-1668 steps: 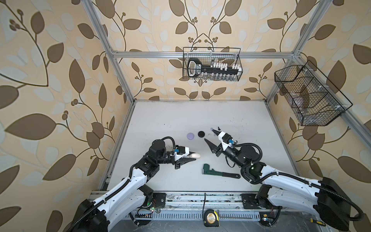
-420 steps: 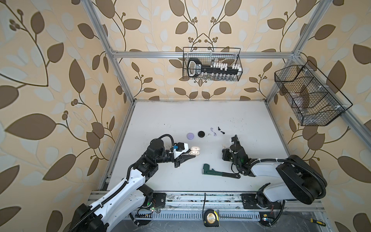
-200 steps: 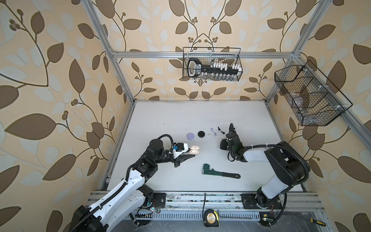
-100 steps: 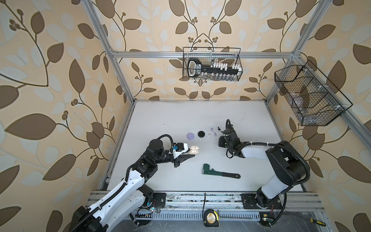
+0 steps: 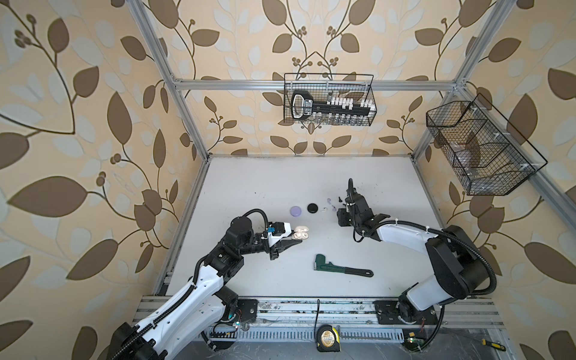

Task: Insert the wireless bluetooth earbuds into the charging case
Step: 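Lower the right gripper and pinch the cream earbud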

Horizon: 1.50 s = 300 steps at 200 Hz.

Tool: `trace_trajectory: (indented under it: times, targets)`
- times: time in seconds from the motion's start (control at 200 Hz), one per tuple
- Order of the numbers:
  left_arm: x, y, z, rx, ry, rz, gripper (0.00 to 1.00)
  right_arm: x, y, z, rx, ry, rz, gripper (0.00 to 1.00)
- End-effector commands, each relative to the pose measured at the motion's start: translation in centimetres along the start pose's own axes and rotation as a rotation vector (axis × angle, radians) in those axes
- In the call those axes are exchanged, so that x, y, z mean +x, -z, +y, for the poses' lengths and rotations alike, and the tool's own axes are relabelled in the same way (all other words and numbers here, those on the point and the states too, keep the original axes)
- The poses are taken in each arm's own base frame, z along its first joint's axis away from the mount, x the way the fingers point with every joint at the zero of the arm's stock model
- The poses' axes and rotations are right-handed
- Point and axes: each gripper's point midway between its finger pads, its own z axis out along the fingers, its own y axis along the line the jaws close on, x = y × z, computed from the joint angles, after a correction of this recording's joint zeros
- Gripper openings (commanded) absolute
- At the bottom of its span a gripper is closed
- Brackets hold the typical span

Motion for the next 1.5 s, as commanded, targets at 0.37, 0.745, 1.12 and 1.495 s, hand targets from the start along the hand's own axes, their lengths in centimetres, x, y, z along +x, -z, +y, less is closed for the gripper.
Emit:
trace_trajectory:
  times: [0.37,0.745,1.12,1.495]
  targets:
    - [-0.6,0.0,-0.2,0.006,-0.037,-0.026,0.00,3.1,-3.2,0.9,-0.025,0.078,0.175,0.51]
    - [-0.5,-0.1,-0.2,0.010,-0.030,-0.022,0.00,5.1,-2.4,0.3,0.104,0.120,0.182,0.45]
    - [-0.5,-0.2,-0.2,0.010,-0.029,-0.022,0.00,5.3,-2.5,0.8,0.109,0.111,0.172,0.38]
    - [-0.4,-0.2,-0.2,0.012,-0.027,-0.021,0.00,5.8,-2.8,0.3,0.133,0.116,0.183,0.24]
